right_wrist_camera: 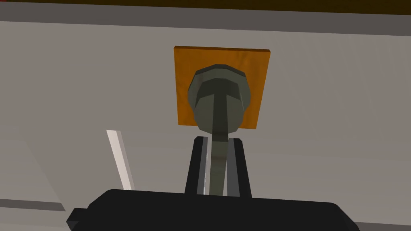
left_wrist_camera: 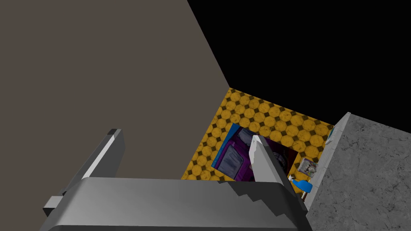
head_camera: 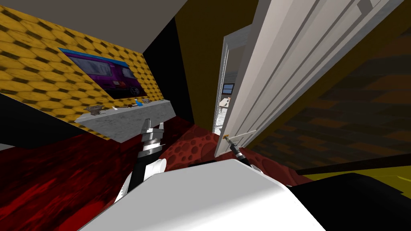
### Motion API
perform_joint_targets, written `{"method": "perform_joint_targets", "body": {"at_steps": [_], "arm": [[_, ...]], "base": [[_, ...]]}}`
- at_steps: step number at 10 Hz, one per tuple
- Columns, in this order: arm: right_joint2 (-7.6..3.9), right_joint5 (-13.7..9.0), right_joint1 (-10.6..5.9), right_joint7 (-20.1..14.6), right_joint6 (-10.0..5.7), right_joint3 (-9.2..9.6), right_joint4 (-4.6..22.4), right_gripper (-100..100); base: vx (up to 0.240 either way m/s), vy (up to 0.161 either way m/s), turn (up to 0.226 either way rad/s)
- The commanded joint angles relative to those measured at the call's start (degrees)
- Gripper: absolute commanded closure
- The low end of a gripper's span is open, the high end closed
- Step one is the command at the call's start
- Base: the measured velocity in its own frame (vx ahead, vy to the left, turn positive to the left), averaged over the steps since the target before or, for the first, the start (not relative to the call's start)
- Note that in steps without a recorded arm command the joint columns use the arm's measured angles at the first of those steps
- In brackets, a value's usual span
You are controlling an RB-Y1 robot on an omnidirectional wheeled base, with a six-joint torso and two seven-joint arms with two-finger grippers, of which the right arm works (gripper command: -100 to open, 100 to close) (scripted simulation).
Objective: Pull the door open
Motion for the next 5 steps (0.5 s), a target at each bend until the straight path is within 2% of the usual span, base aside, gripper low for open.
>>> {"method": "perform_joint_targets", "body": {"at_steps": [1, 3, 4, 5], "arm": [[0.51, -0.73, -0.01, 1.14, 1.45, 1.44, -1.93, 100], [0.58, -1.40, -0.10, 1.87, 2.44, 2.12, -3.00, 100], [0.68, -2.19, -0.20, 2.72, 3.58, 2.92, -4.26, 100], [0.81, -1.72, -0.23, 2.22, 3.07, 2.64, -3.52, 100]], "base": [[-0.097, -0.095, 0.084], [-0.103, -0.139, 0.092], [-0.066, -0.137, 0.071], [-0.029, -0.058, 0.051]]}}
